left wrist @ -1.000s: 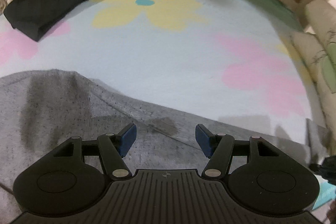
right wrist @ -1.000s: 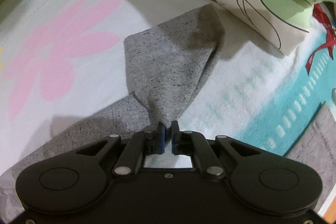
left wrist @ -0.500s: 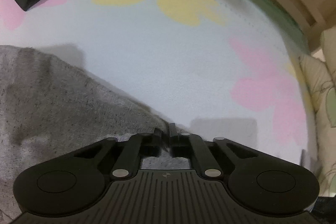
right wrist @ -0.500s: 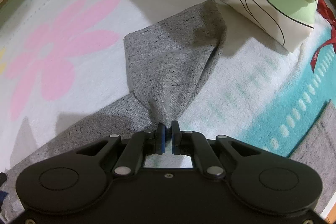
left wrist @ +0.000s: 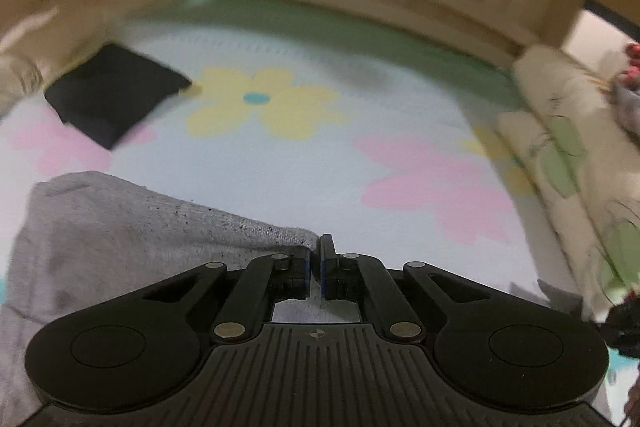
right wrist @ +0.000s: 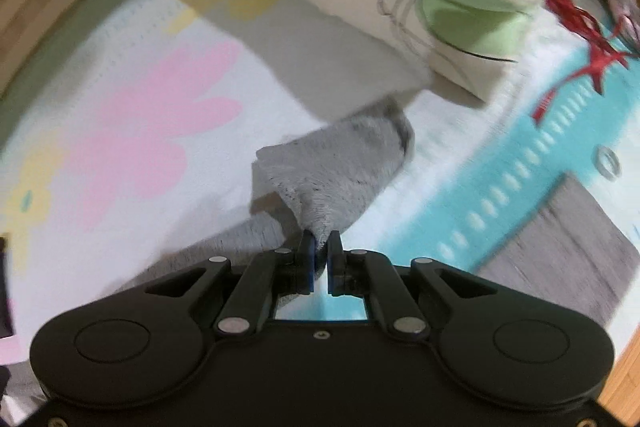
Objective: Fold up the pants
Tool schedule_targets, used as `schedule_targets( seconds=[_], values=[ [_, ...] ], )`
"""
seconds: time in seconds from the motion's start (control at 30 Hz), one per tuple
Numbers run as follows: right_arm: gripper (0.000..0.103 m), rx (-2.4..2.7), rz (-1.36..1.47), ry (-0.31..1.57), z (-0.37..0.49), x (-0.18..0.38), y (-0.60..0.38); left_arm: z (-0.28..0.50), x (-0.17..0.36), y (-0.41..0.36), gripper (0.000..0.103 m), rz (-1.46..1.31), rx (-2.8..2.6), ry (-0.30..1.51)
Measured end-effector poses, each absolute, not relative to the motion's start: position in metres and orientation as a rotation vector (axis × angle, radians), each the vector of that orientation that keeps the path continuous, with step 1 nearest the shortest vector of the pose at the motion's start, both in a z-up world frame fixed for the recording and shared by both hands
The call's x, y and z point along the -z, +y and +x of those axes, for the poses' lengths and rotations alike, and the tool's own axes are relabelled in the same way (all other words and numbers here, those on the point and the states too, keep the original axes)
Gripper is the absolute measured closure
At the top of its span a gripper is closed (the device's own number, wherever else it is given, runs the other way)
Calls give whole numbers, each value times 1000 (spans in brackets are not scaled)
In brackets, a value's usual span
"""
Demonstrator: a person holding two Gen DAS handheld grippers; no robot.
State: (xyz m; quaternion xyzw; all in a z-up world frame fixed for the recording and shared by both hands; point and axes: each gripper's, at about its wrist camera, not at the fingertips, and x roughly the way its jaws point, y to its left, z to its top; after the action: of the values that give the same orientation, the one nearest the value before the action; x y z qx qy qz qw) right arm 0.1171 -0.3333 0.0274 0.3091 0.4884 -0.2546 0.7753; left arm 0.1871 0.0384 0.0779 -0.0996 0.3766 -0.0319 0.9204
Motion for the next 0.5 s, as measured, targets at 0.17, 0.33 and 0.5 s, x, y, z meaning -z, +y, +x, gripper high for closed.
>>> schedule_targets(
  seconds=[0.17,0.33,0.5],
  values=[
    [94,533,705,1029,55,-47,-331,118,-86,36,99,-158,112,725],
    [94,525,709,1065,4,-39,-326,68,-67,31,99,-122,134,756],
    [94,531,699,1154,-25,-12,-323,39,-25,33,99,-86,145,848]
  ],
)
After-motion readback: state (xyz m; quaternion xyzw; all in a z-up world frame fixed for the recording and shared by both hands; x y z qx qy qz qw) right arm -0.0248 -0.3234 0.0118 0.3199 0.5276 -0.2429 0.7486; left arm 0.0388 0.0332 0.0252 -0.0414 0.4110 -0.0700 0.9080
